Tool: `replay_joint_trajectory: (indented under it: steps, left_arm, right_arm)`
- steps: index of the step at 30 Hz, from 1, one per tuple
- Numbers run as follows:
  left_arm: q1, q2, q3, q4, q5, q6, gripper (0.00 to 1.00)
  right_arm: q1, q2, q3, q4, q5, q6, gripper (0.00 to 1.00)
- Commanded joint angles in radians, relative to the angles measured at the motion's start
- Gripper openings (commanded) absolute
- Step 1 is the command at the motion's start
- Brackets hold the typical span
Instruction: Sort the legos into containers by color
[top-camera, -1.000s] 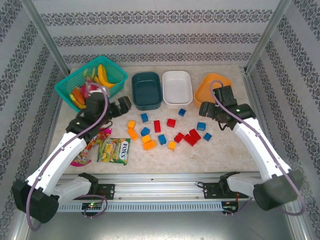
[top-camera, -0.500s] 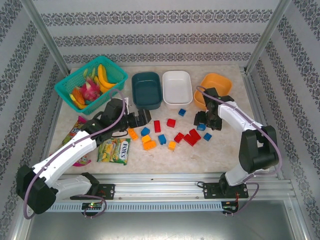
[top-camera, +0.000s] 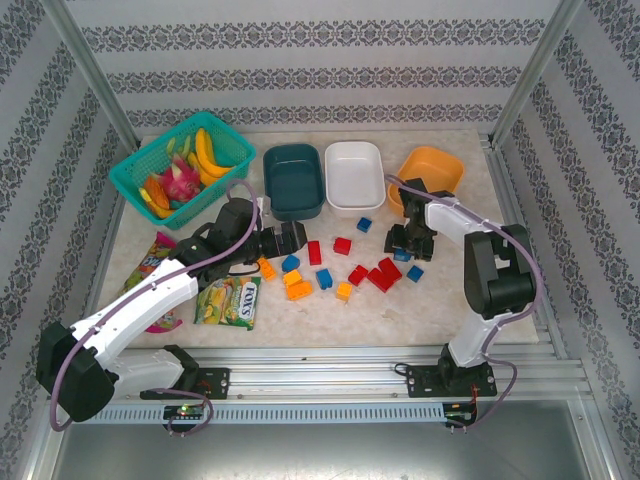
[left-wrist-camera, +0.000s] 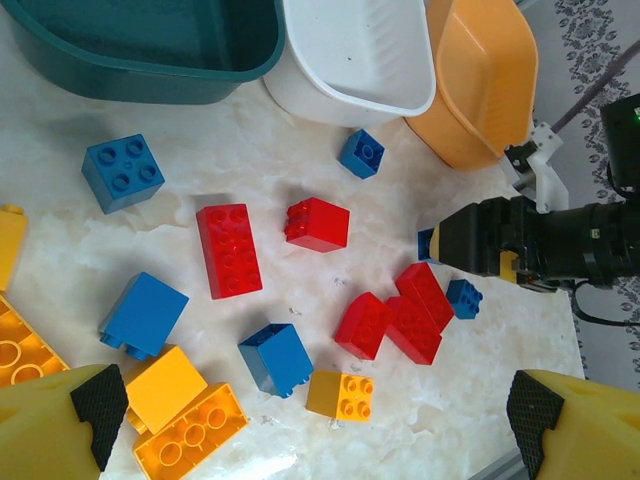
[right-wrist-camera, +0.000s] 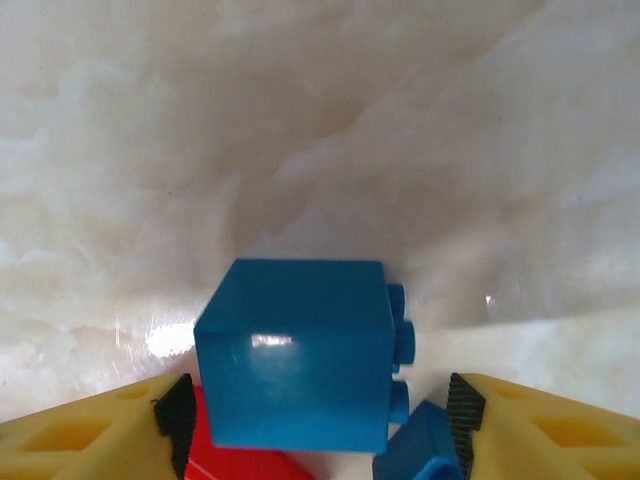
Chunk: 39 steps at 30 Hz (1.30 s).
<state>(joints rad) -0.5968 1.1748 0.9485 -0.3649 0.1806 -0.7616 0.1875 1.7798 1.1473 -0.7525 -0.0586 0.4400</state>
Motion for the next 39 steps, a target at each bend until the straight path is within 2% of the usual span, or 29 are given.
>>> replay_joint_trajectory:
  steps: [1, 7, 12, 17, 24, 30, 36, 39]
  left_arm:
    - [-0.017, 0.007, 0.034, 0.041, 0.012, -0.012, 1.0]
    - [-0.017, 0.021, 0.046, 0.043, 0.021, -0.01, 1.0]
    - [-0.017, 0.043, 0.097, 0.018, 0.001, -0.011, 1.0]
    - [-0.014, 0.124, 0.195, 0.029, 0.01, -0.005, 1.0]
    - [-0.005, 0.306, 0.42, 0.044, 0.052, 0.038, 1.0]
    - [0.017, 0.464, 0.611, 0.014, 0.087, 0.067, 1.0]
    - [0.037, 0.549, 0.698, -0.012, 0.093, 0.079, 1.0]
    - [0.045, 0.566, 0.711, -0.02, 0.089, 0.073, 1.0]
  right_arm:
    - [0.01, 0.034, 0.039, 0.01, 0.015, -0.008, 0.61]
    - [0.035, 0.022, 0.066, -0.011, 0.055, -0.019, 0.4]
    - [0.083, -0.144, 0.12, -0.063, 0.135, -0.02, 0.38]
    - [0.028, -0.18, 0.247, -0.081, 0.154, -0.013, 0.38]
    - [-0.088, 0.049, 0.493, -0.106, 0.091, -0.002, 0.38]
    - [-0.154, 0.338, 0.752, -0.173, 0.063, 0.022, 0.38]
    - [-0.181, 0.545, 0.948, -0.252, 0.058, 0.021, 0.39]
    - [-0.186, 0.599, 0.999, -0.282, 0.053, 0.02, 0.44]
